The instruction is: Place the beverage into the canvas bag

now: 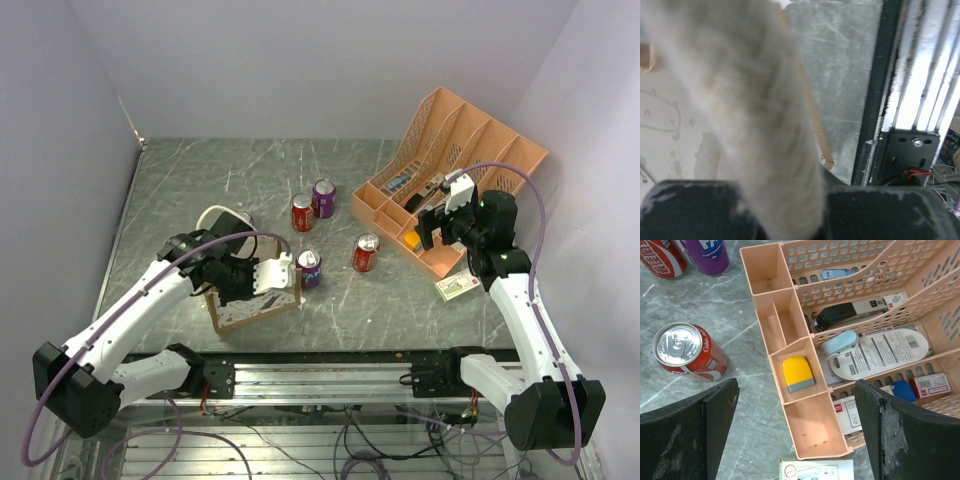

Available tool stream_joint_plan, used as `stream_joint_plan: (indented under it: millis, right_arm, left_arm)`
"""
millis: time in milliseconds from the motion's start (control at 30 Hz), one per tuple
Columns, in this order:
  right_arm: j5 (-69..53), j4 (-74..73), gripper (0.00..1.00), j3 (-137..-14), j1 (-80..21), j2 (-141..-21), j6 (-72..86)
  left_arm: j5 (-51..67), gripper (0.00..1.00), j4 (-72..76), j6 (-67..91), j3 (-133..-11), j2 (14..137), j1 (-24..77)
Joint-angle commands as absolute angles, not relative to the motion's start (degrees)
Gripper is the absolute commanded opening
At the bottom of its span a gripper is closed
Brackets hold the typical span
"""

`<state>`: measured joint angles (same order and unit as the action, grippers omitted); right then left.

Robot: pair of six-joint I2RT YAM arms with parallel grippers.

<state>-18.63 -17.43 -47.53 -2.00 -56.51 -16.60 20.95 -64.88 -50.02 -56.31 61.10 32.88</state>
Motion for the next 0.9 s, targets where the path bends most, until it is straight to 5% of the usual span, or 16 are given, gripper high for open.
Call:
stream_joint_plan:
  millis: [0,133,467,567,867]
  right_arm:
    - [-18.21,-16.62,1.0,-46.93,-2.19,-56.27,-17.12]
    - [-18.16,-16.78,1.0,-47.06,-2.21,-56.53,-17.31]
    - [-17.91,-16.79,1.0,-47.02,-2.28,-56.57,-17.53]
    - [-17.9,-16.86,1.0,-47.15,-2.26,-57.02,-17.63]
    - [-17.76,-17.14,1.0,-47.27,-2.28,-57.32,-17.49]
  left_arm:
    - [14.22,0.1,-59.22,-48.05,-55.86,62.13,33.29]
    - [11.09,0.31,-59.82,-48.14,-56.5,62.77,33.3]
    - [4.31,0.65,-64.87,-44.9,-58.83,59.96,33.31]
    - [6.26,0.99,-64.74,-40.31,-63.35,57.55,33.29]
    - [1.47,1.0,-54.8,-21.99,-75.01,56.33,32.71]
